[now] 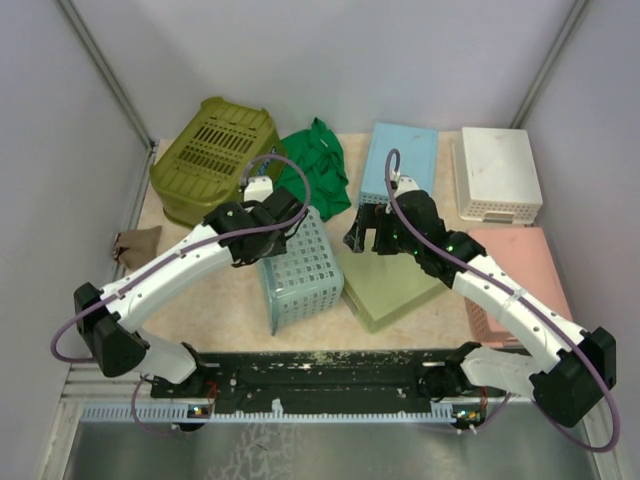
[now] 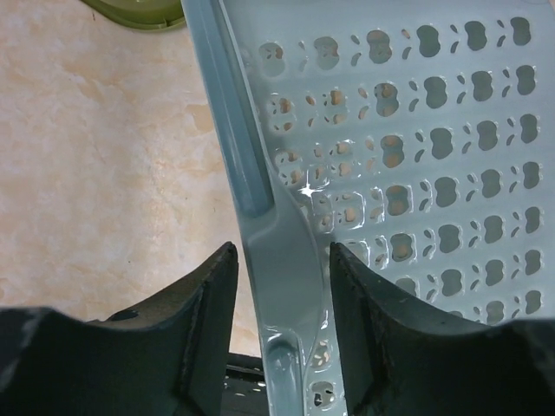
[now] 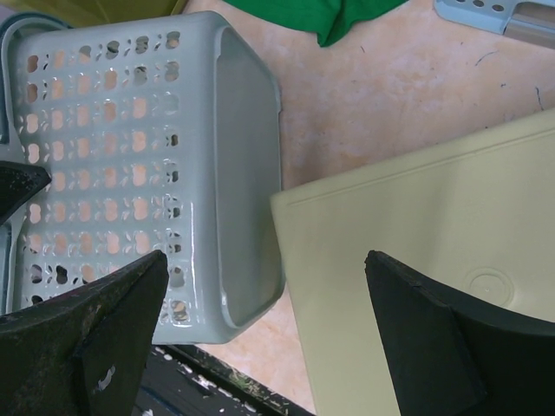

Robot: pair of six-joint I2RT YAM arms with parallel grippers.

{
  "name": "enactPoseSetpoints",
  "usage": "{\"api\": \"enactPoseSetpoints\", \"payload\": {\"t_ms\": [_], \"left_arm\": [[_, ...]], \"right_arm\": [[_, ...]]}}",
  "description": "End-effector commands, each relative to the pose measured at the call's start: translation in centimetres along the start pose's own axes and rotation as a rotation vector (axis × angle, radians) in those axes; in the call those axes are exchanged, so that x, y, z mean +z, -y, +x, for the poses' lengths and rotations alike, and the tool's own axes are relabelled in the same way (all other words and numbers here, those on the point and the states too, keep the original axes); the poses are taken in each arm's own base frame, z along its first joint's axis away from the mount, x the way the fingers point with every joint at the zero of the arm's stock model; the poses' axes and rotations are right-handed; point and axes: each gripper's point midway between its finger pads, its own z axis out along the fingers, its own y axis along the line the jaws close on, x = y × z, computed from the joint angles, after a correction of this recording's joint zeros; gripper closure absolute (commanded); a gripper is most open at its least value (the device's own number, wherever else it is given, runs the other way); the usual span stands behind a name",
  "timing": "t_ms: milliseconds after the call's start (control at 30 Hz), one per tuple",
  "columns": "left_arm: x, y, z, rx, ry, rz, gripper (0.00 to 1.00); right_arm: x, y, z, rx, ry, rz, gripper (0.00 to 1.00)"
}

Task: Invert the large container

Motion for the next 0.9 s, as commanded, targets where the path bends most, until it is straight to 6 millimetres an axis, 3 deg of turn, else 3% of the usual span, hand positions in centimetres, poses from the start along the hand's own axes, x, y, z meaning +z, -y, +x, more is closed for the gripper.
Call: {"api": "enactPoseSetpoints", "payload": {"t_ms": [0,233,367,600,700,867], "left_arm": [[0.6,-0.3,0.4,-0.001,-0.002,-0.036,0.51],[0.3,-1.3,0.5,-0.018,-0.009,-0.030,0.72],[0.0,-1.3,0.3,-0.042,-0.016,0.107,0.80],[-1.2,-3.6,-1.0,-0.134,-0.016,0.375,0.84],[-1.5,-4.3,-0.6,-0.135,-0.037,0.446,0.85],[-0.9,-3.7,0.6,-0.170,-0.095,0.601,0.86]], "right_arm": [[-0.2,-0.2,-1.2,-0.001,0.052,-0.013,0.05],[-0.2,-0.2,-1.2,-0.004,0.051,-0.013,0.05],[-0.2,-0.2,-1.3,-0.005,0.050,-0.013,0.05],[-0.2,-0.2,-1.3,-0.005,0.050,-0.012,0.05],[-0.1,-0.4,-1.4,-0.003,0.049,-0.018,0.05],[-0.1,-0.5,-1.5,-0.003,0.051,-0.023,0.05]]}}
